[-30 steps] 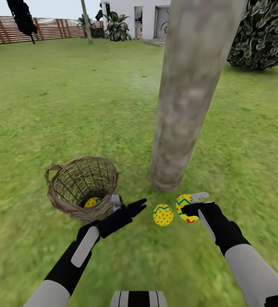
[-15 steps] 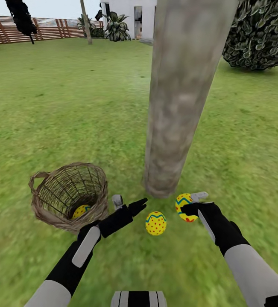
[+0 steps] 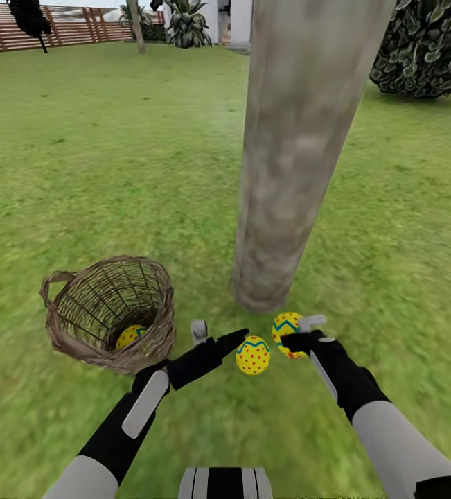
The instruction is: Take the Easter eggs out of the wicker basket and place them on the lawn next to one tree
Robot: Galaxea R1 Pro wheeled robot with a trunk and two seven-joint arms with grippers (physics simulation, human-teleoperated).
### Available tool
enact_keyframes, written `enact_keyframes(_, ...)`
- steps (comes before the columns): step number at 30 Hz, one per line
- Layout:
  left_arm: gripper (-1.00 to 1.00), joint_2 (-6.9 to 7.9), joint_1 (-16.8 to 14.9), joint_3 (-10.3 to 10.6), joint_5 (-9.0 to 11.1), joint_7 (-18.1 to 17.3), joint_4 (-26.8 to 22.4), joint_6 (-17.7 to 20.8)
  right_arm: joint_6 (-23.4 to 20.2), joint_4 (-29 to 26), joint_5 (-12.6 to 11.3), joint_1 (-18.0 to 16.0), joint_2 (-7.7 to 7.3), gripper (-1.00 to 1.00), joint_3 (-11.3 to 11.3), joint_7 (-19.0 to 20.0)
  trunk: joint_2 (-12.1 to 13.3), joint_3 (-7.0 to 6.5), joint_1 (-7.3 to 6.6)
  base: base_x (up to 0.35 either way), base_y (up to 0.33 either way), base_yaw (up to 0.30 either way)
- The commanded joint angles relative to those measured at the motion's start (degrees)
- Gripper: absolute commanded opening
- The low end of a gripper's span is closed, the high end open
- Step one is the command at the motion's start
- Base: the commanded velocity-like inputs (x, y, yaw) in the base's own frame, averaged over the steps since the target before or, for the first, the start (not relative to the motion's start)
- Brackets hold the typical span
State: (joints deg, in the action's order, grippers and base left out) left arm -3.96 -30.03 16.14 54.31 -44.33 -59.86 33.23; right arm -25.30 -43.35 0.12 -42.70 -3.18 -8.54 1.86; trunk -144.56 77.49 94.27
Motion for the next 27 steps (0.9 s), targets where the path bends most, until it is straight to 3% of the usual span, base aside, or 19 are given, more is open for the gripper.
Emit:
enact_keyframes(1, 1.0, 0.0, 0.0, 0.0, 0.4, 0.0, 0.0, 0.4, 2.3, 0.5, -0.2, 0.0, 0.04, -1.0, -0.2, 0.1, 0.0, 0.27, 0.01, 0.0, 0.0, 0.0)
enact_keyframes(5, 1.0, 0.0, 0.0, 0.0, 0.4, 0.0, 0.0, 0.4, 10.7, 5.0, -0.4, 0.0, 0.27, -1.0, -0.1, 0.0, -0.1, 1.15, 0.11, 0.0, 0.0, 0.0)
enact_keyframes(11, 1.0, 0.0, 0.0, 0.0, 0.4, 0.0, 0.0, 0.4, 14.9, 8.0, -0.5, 0.0, 0.37, -1.0, 0.1, -4.7, -0.2, 2.48, 0.27, 0.0, 0.0, 0.0)
enact_keyframes(14, 1.0, 0.0, 0.0, 0.0, 0.4, 0.0, 0.0, 0.4, 18.1, 13.1, -0.4, -0.4, 0.4, -1.0, 0.1, -6.3, -0.2, 3.15, 0.35, 0.0, 0.0, 0.0)
enact_keyframes(18, 1.0, 0.0, 0.0, 0.0, 0.4, 0.0, 0.0, 0.4, 18.9, 15.4, -0.4, -0.6, 1.75, -1.0, 0.0, -8.4, -0.3, 4.03, 0.45, 0.0, 0.0, 0.0)
enact_keyframes(21, 1.0, 0.0, 0.0, 0.0, 0.4, 0.0, 0.0, 0.4, 18.9, 18.7, -0.3, -1.4, 1.87, -1.0, 0.0, -8.5, -0.3, 4.7, 0.53, 0.0, 0.0, 0.0)
enact_keyframes(27, 1.0, 0.0, 0.0, 0.0, 0.4, 0.0, 0.1, 0.4, 18.8, 19.4, -0.4, -2.0, 1.87, -1.0, 0.0, -8.5, -0.4, 5.81, 0.66, 0.0, 0.0, 0.0)
